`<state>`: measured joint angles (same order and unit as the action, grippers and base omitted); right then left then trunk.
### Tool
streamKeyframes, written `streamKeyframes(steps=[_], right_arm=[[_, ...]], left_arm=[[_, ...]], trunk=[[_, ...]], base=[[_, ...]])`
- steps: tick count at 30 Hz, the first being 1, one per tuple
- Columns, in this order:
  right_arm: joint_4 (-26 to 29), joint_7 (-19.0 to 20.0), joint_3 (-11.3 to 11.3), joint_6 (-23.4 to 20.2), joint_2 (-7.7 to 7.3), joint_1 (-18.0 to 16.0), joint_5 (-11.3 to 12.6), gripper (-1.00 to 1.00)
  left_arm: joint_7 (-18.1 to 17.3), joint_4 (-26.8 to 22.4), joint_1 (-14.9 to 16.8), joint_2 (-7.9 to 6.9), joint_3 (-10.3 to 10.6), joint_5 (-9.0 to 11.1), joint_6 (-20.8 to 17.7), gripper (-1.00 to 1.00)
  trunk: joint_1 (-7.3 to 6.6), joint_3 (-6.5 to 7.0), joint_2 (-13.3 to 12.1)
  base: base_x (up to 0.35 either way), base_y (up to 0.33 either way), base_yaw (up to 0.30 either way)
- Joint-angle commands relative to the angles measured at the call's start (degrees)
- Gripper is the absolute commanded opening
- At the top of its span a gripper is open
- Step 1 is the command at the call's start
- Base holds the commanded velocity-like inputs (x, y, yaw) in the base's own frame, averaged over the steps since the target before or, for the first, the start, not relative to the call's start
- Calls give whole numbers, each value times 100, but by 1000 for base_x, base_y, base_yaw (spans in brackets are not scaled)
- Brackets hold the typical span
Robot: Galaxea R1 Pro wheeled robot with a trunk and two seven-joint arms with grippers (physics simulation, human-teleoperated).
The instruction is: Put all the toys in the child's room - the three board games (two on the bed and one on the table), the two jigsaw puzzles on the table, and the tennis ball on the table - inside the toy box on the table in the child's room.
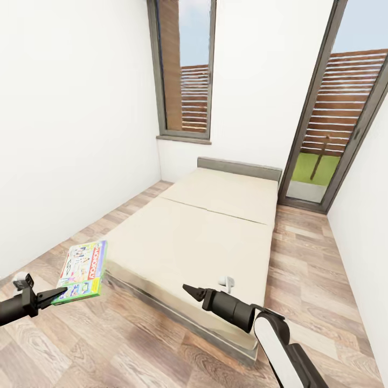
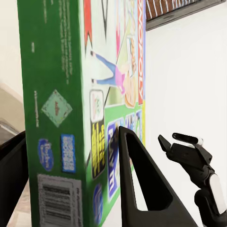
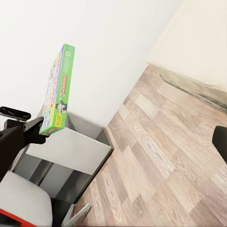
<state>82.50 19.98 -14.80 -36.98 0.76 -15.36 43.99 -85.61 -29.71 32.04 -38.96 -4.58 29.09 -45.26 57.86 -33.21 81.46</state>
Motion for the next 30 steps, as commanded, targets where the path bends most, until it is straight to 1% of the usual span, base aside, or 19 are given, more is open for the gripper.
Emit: streamKeyframes(steps=[1,16,18,22,25,30], right_arm=[[3,2,5,-31,2,-3,14,100],[3,0,3,-29,3,-3,-35,100],[-2,0,-22,-29,3,-3,-37,100],[-5,-2,-180,60,3,-5,-66,100],[-9,-3,-234,122,3,-4,-78,100],[-21,-3,-256,150,3,-4,-82,100]], left_arm=[[-16,0,4,0,3,7,-64,-100],[-7,0,4,4,37,9,-79,-100],[-3,0,4,6,40,9,-79,-100],[6,0,4,10,44,9,-86,-100],[11,0,4,11,45,7,-87,-100],[17,0,4,18,45,5,-88,-100]], trunk=[[-23,20,-39],[-352,391,-640],[-396,440,-720],[-484,539,-881],[-484,559,-881],[-484,593,-881]], base=[[0,0,210],[0,0,210],[0,0,210],[0,0,210],[0,0,210],[0,0,210]])
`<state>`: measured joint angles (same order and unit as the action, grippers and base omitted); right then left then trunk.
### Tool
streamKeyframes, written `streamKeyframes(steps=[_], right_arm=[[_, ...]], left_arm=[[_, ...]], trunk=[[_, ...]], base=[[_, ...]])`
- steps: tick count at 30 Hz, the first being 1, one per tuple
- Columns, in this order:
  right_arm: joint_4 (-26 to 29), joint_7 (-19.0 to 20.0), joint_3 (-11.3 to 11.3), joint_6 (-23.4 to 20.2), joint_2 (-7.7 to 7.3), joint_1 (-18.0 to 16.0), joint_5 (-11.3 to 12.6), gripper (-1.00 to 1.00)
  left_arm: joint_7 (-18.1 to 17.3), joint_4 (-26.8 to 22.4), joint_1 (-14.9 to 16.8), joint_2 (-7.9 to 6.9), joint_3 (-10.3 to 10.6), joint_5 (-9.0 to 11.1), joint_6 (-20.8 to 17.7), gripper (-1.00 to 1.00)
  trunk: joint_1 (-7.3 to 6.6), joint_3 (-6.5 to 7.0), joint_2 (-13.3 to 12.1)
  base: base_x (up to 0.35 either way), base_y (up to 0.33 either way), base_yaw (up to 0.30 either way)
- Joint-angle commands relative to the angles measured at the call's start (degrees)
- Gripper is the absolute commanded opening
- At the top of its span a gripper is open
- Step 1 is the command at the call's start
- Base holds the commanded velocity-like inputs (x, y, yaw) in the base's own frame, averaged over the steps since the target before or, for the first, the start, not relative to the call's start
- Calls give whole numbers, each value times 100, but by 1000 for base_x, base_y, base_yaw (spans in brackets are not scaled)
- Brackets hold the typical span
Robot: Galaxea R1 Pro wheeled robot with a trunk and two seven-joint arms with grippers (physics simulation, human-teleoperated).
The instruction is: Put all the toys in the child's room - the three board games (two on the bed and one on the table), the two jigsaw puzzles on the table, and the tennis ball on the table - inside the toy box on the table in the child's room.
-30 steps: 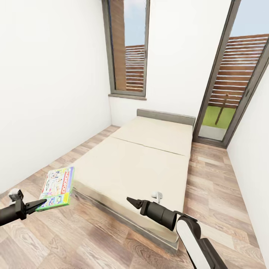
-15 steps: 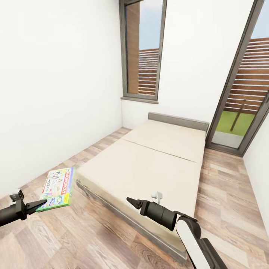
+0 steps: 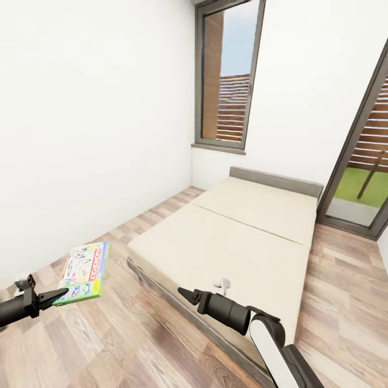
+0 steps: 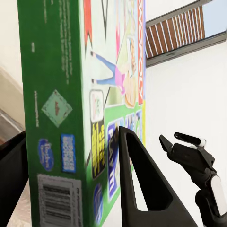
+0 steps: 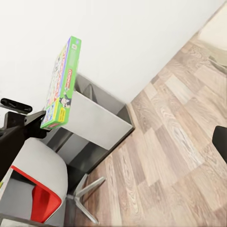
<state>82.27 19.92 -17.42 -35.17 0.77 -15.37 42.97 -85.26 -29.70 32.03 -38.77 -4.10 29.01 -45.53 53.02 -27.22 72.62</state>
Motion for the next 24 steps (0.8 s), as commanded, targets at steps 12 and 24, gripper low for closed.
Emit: streamKeyframes(steps=[12,24], right_arm=[[8,4,2,-25,0,-2,18,100],[8,5,2,-25,-3,-1,18,100]], left_arm=[[-17,-1,5,3,-4,10,-61,-100],[-9,-1,5,9,-4,8,-61,-100]], trunk=[[-263,291,-478],[-527,588,-959]], base=[[0,0,210],[0,0,210]])
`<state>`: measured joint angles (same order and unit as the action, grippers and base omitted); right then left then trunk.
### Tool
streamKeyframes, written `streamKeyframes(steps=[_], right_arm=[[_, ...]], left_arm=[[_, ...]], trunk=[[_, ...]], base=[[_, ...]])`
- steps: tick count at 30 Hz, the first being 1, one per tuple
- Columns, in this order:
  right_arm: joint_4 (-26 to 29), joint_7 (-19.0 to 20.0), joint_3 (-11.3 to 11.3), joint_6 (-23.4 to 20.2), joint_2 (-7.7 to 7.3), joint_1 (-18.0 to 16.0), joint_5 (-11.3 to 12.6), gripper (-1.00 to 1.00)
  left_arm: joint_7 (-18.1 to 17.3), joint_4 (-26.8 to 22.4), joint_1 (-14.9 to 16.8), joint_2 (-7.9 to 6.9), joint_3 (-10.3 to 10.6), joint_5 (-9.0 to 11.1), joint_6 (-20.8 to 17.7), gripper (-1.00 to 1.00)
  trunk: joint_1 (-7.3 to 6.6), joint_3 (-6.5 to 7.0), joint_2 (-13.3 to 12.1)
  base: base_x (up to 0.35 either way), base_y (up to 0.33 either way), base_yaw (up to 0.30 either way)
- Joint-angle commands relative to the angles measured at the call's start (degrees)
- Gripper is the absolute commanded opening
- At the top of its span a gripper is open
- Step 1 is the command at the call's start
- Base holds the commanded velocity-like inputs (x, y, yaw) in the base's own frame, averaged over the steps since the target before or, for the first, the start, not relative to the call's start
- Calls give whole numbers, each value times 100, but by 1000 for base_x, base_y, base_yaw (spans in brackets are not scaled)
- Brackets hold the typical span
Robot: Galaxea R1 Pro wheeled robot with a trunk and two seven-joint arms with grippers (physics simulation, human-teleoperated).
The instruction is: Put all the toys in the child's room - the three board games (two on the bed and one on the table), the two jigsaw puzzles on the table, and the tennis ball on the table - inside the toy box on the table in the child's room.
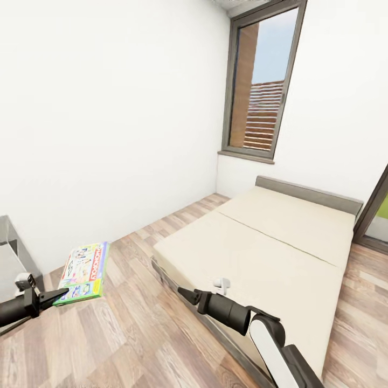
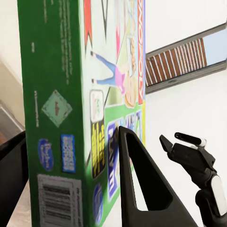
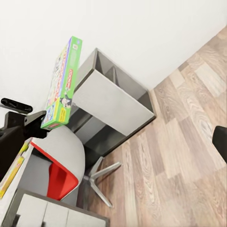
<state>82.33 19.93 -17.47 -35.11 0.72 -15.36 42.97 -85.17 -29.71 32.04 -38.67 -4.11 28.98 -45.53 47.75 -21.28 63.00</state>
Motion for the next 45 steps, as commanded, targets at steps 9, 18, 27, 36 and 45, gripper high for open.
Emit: streamKeyframes(steps=[9,18,27,36,45], right_arm=[[4,7,4,-31,4,-3,18,100],[0,6,2,-31,4,-3,18,100],[-6,3,4,-31,6,-4,18,100],[-38,3,18,-24,2,-3,16,100],[-28,-33,68,-30,-1,-6,22,100]], left_arm=[[-9,0,4,11,-2,11,-52,-100],[-9,0,4,24,4,16,-28,-100],[-5,0,4,33,-27,19,-1,-100],[6,0,4,35,-24,19,1,-100],[9,0,4,38,-19,19,1,-100]], trunk=[[-198,217,-358],[-198,278,-358],[-198,339,-358],[-198,359,-358],[-198,361,-358]], base=[[0,0,210],[0,0,210],[92,0,210],[318,0,91],[330,19,6]])
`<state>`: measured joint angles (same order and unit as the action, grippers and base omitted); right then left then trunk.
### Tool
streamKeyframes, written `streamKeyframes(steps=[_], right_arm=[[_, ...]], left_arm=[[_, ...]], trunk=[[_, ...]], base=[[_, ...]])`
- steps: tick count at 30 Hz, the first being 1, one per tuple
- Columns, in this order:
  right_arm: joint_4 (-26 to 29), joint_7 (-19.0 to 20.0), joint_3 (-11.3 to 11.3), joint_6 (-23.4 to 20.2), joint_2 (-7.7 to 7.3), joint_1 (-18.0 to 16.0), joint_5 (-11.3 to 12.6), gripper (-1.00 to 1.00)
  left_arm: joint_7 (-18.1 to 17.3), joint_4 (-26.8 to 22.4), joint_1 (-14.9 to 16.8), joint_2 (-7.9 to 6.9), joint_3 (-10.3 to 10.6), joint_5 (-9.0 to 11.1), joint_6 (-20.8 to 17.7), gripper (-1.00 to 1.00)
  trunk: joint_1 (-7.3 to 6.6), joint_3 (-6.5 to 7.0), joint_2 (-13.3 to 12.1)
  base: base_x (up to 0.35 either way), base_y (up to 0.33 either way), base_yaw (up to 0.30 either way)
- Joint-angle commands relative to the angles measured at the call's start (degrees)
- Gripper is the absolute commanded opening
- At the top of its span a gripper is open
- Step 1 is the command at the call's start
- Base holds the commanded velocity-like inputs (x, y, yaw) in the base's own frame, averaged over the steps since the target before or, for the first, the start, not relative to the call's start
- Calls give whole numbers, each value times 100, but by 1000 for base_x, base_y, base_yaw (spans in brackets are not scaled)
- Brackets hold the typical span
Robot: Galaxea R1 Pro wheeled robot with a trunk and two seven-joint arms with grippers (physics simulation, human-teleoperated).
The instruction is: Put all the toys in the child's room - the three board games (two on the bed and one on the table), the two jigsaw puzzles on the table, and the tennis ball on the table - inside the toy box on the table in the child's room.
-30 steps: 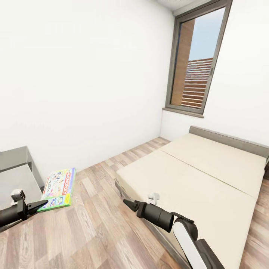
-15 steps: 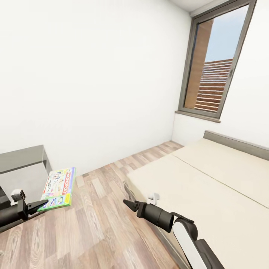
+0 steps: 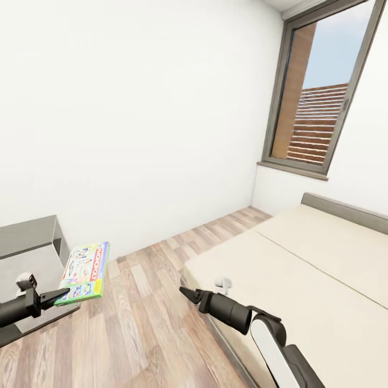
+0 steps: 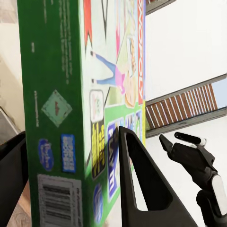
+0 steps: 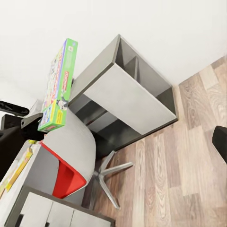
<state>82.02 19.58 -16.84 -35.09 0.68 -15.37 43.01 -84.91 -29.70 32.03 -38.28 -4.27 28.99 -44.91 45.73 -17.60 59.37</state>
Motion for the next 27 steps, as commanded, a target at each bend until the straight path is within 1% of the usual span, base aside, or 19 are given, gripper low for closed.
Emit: streamKeyframes(steps=[1,2,4,6,9,14,18,27], right_arm=[[5,-26,8,-32,2,-5,16,100],[7,-66,9,-34,1,-4,16,100],[6,-297,12,-48,-28,-7,18,100],[-2,-438,13,-66,-48,-8,28,100],[-5,-536,12,-63,-61,-9,33,100],[-9,-632,7,-53,-24,-10,21,100],[-10,-663,0,-51,-8,-10,16,100],[-11,-674,-25,-51,2,-10,8,100]], left_arm=[[-17,-1,5,-2,-4,19,-61,-100],[-17,-1,5,-2,-4,19,-61,-100],[-17,-1,5,-3,-4,19,-61,-100],[-17,-1,5,-3,-6,19,-61,-100],[-17,-1,5,-4,-10,19,-61,-100],[-24,-1,5,-4,-10,19,-61,-100],[-26,-1,5,-4,-19,19,-59,-100],[-34,-1,5,-4,-15,19,-54,-100]], trunk=[[4,-7,4],[4,-7,4],[4,-7,4],[4,-7,4],[4,-7,4],[4,-6,4],[4,-6,4],[4,-5,4]], base=[[331,91,1],[331,104,1],[323,140,0],[311,174,0],[291,206,0],[166,270,60],[140,165,215],[26,14,285]])
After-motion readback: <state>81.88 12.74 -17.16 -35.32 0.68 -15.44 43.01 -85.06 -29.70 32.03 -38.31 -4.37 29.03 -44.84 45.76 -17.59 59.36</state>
